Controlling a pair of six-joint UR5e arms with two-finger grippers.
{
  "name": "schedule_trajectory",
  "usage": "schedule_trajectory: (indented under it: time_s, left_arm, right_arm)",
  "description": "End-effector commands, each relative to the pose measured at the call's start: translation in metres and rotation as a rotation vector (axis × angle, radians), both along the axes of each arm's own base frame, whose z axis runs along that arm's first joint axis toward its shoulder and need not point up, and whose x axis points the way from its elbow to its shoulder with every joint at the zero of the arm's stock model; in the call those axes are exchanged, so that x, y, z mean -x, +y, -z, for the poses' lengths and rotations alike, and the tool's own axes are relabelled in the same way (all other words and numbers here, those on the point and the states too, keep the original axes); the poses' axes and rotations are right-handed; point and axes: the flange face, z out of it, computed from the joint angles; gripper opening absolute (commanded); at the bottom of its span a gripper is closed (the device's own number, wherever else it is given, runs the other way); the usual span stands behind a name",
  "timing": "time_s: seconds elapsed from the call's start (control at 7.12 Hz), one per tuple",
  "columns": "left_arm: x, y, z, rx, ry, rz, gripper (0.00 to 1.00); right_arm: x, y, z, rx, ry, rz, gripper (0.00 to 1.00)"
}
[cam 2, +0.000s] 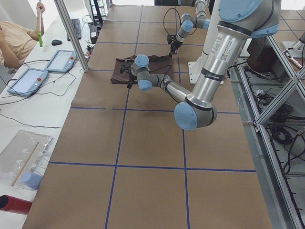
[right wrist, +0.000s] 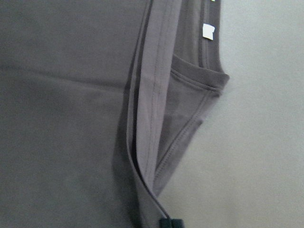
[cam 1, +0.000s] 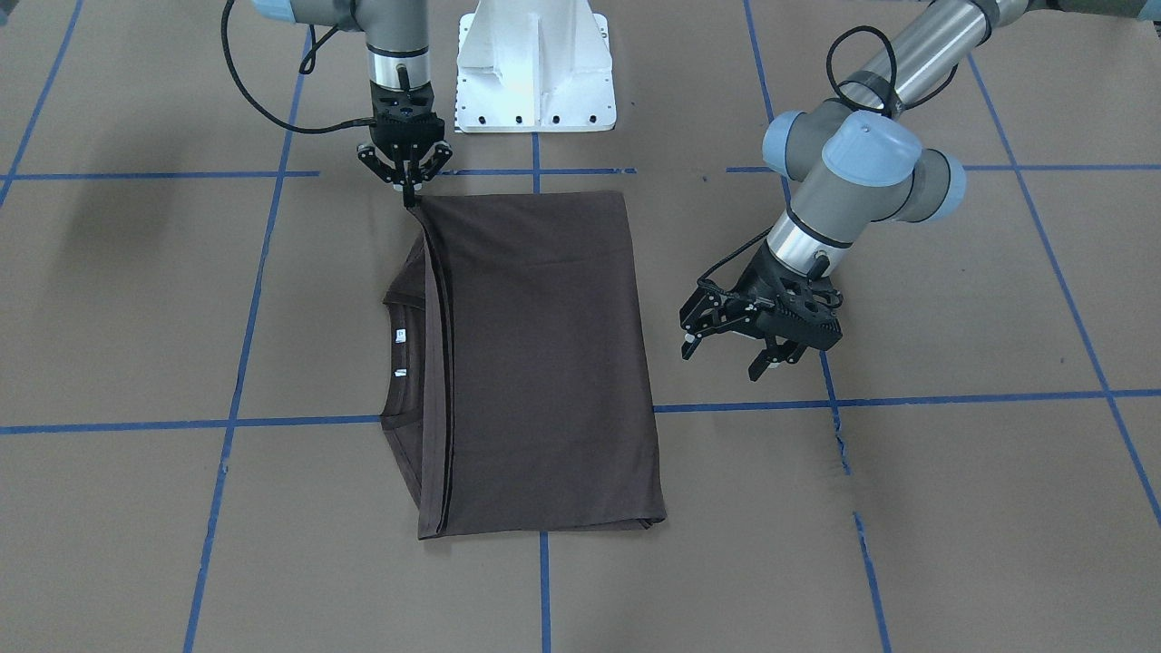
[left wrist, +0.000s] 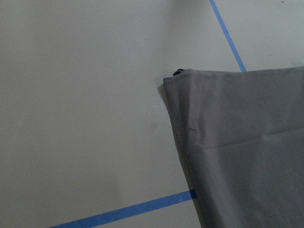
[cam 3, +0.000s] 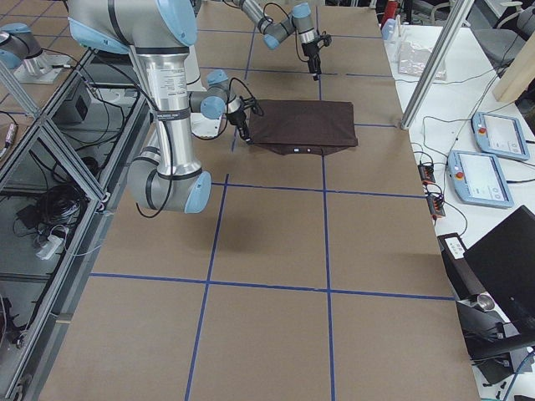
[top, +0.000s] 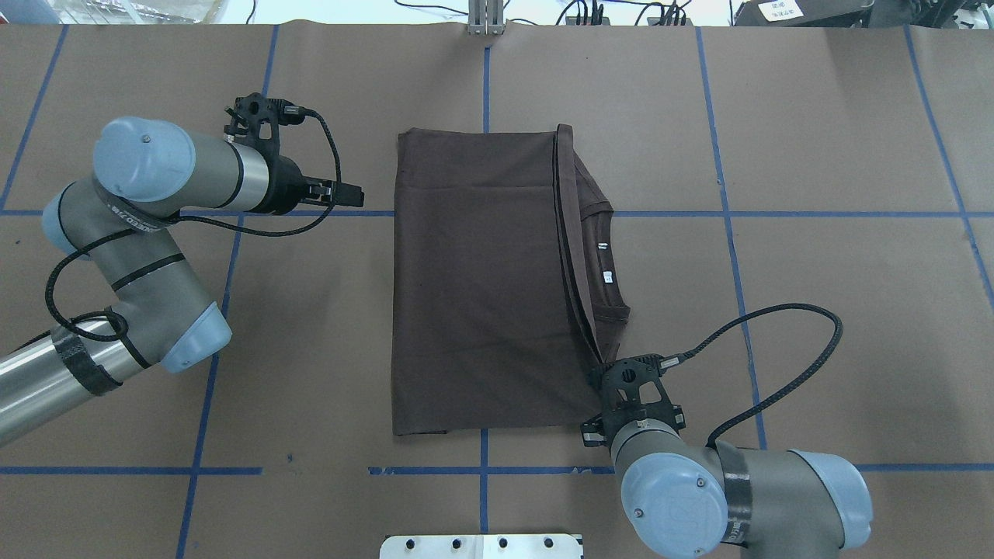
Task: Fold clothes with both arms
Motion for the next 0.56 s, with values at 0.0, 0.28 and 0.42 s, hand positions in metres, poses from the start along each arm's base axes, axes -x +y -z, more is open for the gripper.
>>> schedule_trajectory:
  time_s: [0.0, 0.28, 0.42]
  left_arm:
    - [-0.001, 0.000, 0.000, 0.000, 0.000, -0.002, 1.00]
    - [-0.002, 0.000, 0.001, -0.001, 0.001, -0.002, 1.00]
    - [-0.002, 0.000, 0.004, -0.002, 0.004, -0.003, 1.00]
  right_arm:
    - [-0.004, 0.004, -0.015, 0.048, -0.003, -0.060, 0.00]
    - [0.004, 0.014, -0.009, 0.077, -0.039, -0.078, 1.00]
    - [-0.005, 0.000, 0.000, 0.077, -0.096, -0.097, 1.00]
